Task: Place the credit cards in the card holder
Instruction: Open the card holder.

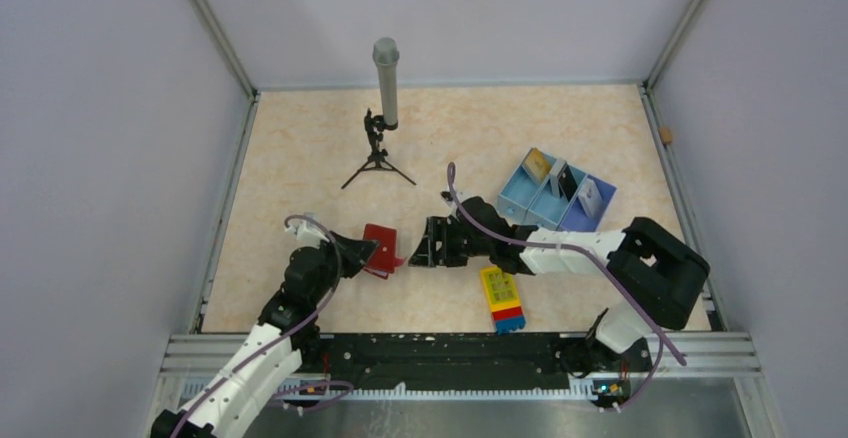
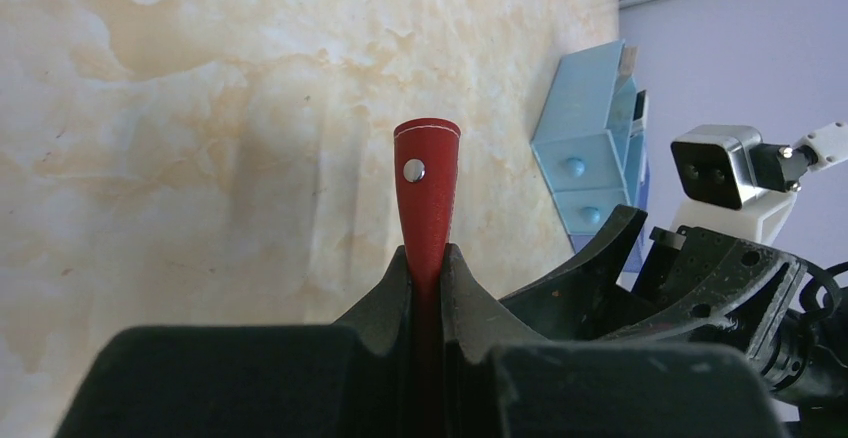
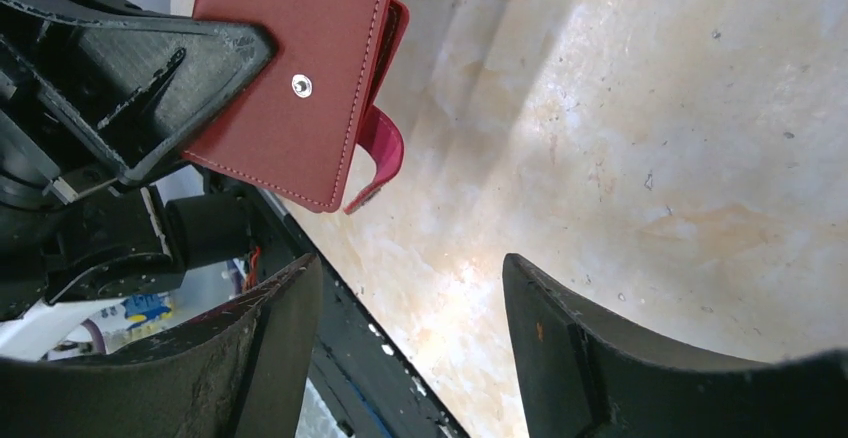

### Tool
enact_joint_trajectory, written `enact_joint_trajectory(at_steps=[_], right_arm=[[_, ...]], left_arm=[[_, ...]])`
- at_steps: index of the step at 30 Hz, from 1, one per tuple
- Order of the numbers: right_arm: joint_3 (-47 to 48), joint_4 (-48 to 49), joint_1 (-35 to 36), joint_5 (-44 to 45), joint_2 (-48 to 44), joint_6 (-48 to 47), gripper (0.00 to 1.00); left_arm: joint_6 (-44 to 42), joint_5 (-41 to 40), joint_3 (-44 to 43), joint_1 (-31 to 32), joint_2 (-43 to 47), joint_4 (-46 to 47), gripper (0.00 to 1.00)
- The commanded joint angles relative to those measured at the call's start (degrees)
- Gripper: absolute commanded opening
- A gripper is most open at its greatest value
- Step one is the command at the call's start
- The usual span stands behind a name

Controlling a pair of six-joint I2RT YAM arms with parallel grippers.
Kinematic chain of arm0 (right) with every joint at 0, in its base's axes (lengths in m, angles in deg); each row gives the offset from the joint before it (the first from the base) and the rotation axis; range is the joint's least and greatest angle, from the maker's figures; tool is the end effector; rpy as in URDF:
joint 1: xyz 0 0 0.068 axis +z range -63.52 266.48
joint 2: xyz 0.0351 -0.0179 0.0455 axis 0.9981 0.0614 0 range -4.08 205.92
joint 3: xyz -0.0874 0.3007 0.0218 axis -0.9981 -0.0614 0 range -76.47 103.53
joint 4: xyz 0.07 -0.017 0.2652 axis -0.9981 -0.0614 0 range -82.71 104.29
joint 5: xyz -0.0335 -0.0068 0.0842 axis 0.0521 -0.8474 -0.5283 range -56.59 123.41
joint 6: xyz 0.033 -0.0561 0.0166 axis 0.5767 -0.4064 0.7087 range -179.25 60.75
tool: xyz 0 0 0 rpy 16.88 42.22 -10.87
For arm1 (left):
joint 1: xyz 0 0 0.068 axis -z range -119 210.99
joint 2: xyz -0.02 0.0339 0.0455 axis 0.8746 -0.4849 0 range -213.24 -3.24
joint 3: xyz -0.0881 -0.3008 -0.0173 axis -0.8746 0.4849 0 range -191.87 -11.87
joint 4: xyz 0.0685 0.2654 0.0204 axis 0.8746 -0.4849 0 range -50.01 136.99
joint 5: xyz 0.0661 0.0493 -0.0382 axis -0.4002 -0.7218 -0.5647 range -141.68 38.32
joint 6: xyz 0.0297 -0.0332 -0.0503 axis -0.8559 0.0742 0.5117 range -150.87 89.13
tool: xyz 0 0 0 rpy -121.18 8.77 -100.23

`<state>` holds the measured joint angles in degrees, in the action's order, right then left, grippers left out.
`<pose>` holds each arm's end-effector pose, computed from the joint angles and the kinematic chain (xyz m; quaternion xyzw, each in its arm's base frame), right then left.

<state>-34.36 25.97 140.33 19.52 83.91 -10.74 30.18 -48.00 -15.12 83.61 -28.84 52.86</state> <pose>0.1883 0.2798 0.2044 -0.0974 0.8737 0.4289 0.2079 0.1174 -0.0526 0.1666 -0.2454 0.7624 -0.4181 0.4285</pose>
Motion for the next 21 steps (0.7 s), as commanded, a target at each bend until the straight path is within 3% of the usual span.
enact_joint_trajectory(at_steps=[1,8,21], right_arm=[[3.25,5.45,0.16,-1.63,3.8,4.41,0.65],[4.48,9.58,0.21,-4.15,8.71,6.46,0.65],[10.32,5.16,0.96,-4.97,15.83,6.1,0.43]], left_arm=[[-1.96,-1.13,0.97,0.2,0.47,0.13,0.0],[-2.0,-1.4,1.41,0.24,0.45,0.66,0.0],[-1.72,-2.25,2.98,0.2,2.51,-0.44,0.0]])
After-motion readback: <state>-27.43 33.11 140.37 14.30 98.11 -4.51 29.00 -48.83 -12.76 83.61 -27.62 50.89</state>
